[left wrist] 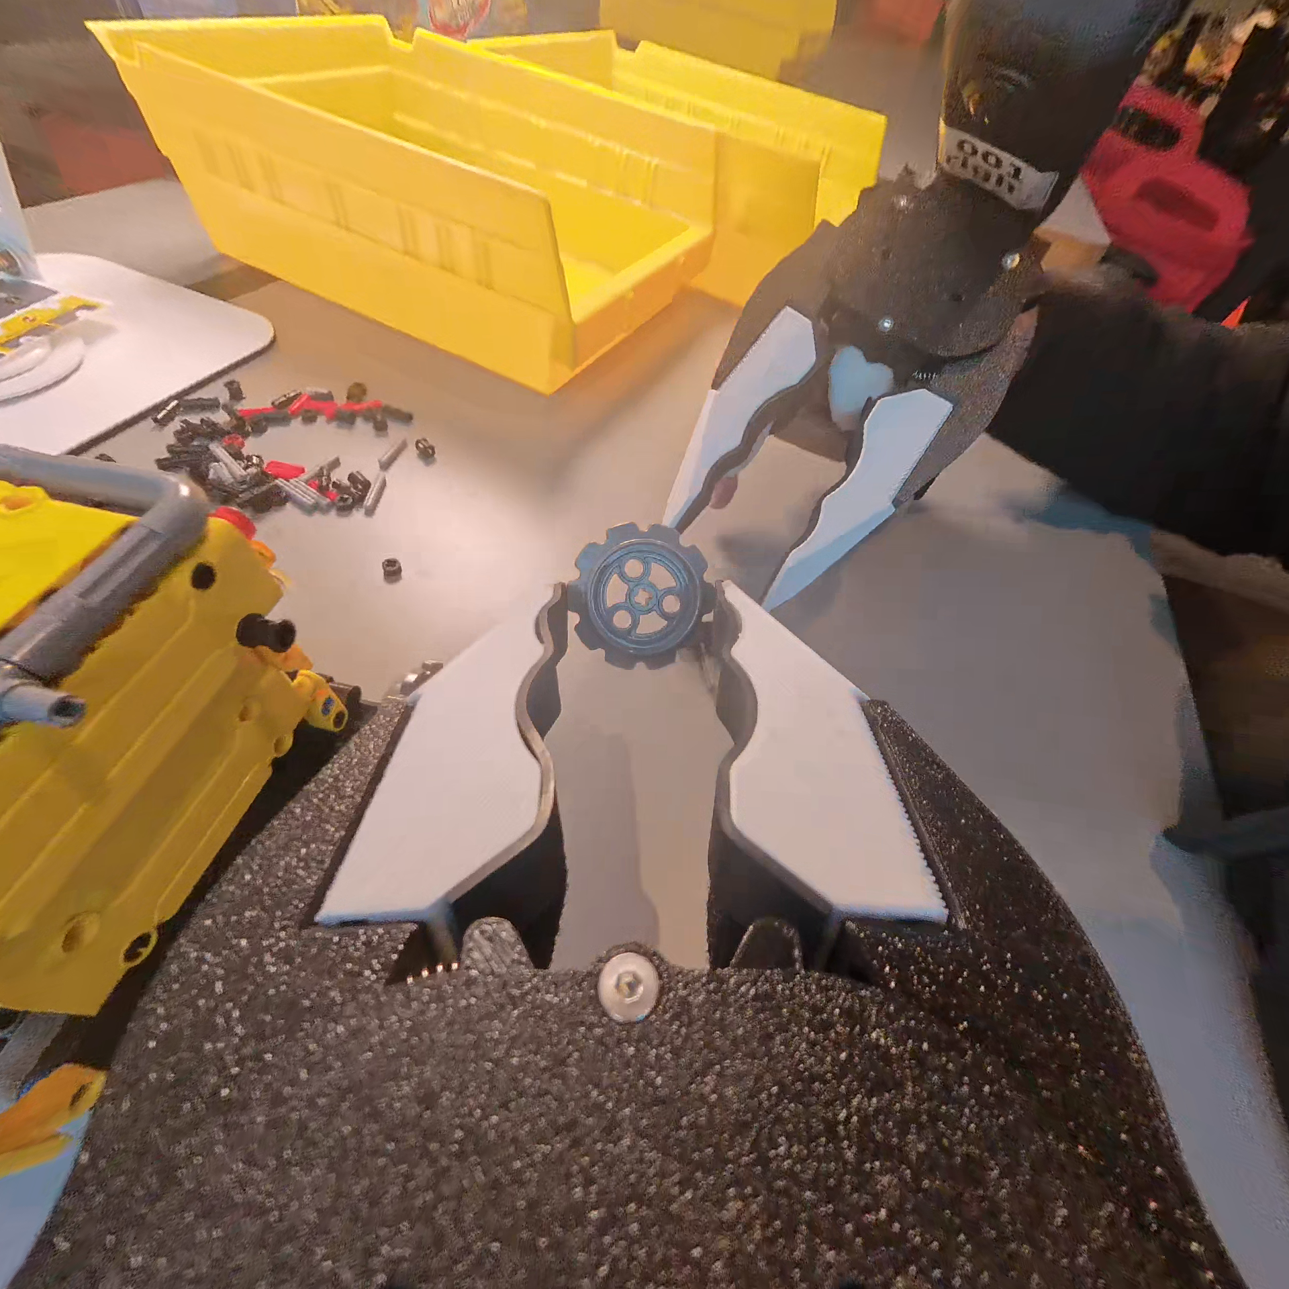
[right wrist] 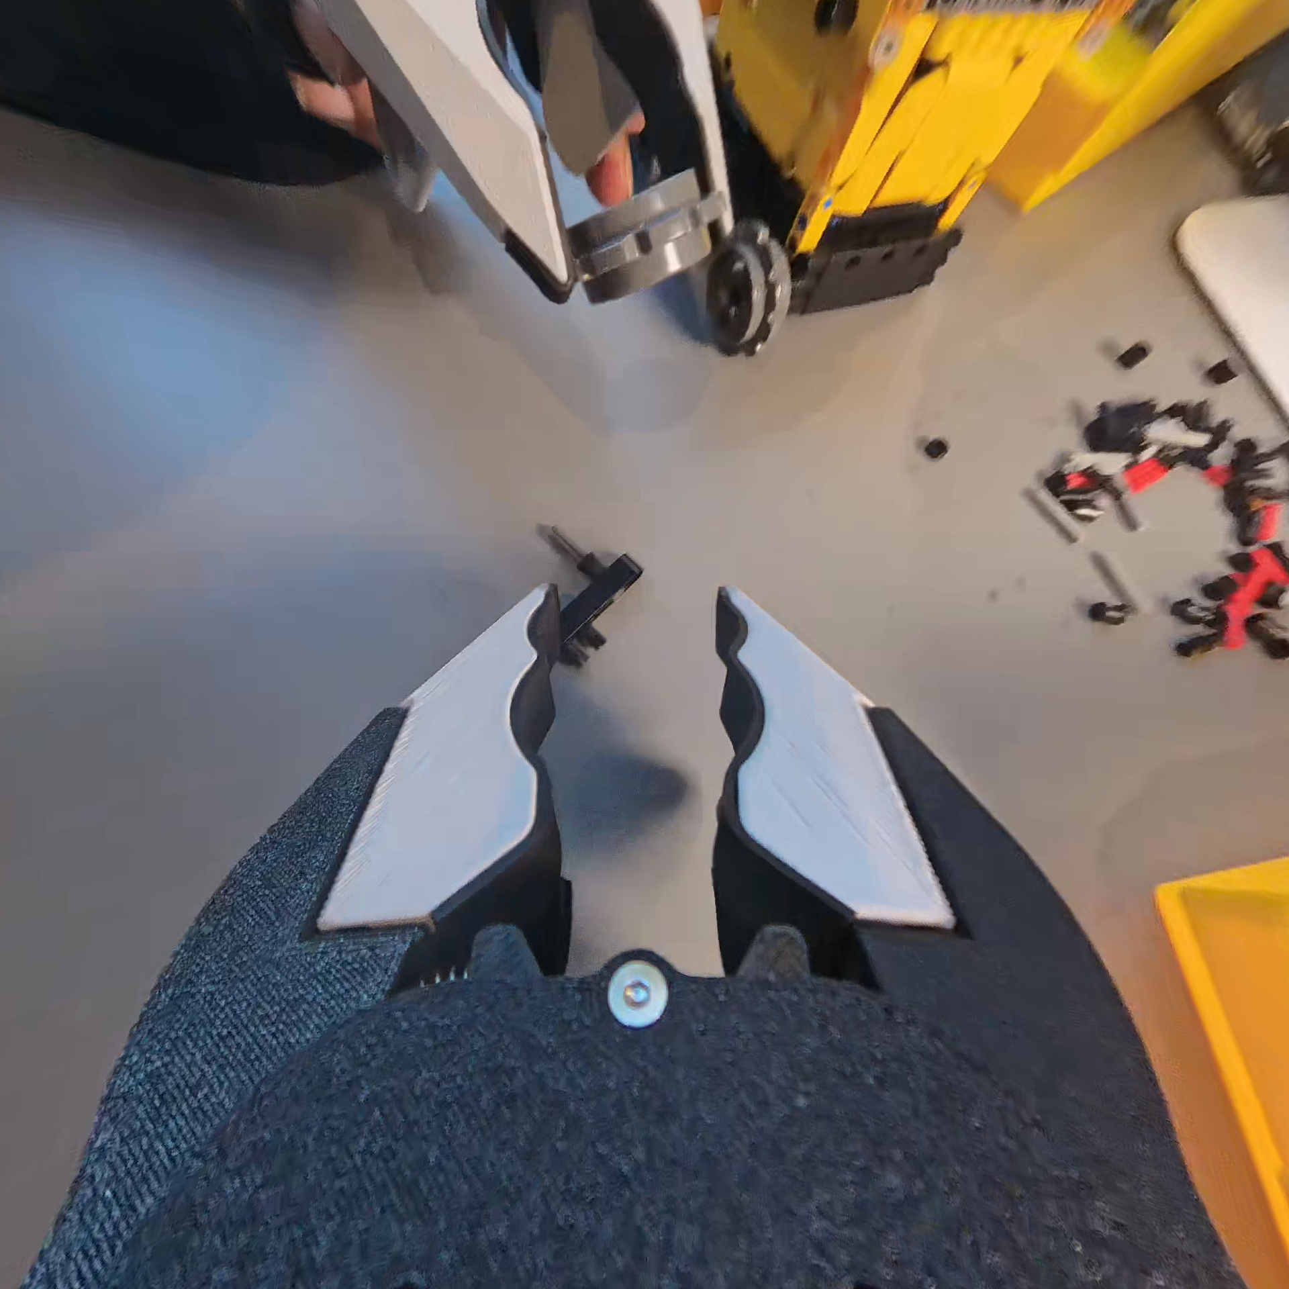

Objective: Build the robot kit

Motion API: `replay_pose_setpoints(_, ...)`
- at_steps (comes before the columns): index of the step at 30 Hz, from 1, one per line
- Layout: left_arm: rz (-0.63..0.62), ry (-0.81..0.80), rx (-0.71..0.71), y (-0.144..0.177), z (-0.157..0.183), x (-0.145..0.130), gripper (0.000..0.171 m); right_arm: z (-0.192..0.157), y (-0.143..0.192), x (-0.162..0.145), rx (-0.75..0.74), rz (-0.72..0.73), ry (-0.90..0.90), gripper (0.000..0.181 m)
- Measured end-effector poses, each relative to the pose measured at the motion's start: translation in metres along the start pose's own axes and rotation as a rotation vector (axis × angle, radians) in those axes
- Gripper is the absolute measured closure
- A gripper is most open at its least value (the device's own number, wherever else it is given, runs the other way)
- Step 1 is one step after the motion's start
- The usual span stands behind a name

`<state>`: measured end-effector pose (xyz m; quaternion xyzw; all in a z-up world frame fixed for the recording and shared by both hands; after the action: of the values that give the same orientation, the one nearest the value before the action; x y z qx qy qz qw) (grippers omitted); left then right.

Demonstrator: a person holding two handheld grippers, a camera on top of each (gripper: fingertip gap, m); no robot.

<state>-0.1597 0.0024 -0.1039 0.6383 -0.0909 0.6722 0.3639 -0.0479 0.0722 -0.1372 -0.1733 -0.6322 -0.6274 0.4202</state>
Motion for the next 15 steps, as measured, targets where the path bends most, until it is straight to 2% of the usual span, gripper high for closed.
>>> replay_pose_setpoints(5,-0.050,-0.030,0.002,-0.005,0.004,-0.005,0.132,-0.008,-0.008,-0.005,0.074,-0.124,-0.056,0.139)
replay_pose_setpoints(15,-0.027,-0.030,-0.010,-0.002,0.006,-0.003,0.132,-0.007,-0.018,-0.002,0.053,-0.206,-0.071,0.172)
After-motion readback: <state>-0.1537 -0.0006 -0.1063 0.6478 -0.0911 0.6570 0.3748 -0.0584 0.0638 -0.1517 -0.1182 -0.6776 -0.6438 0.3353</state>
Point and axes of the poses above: each gripper's, where its closed fingertips meet, y back along the fingers, x out of its top, z = x × y across the jaws, the point moved 5 cm from there along y, back along the fingers, and after that the axes turned 4 degrees about -x, right-handed, at the moved point
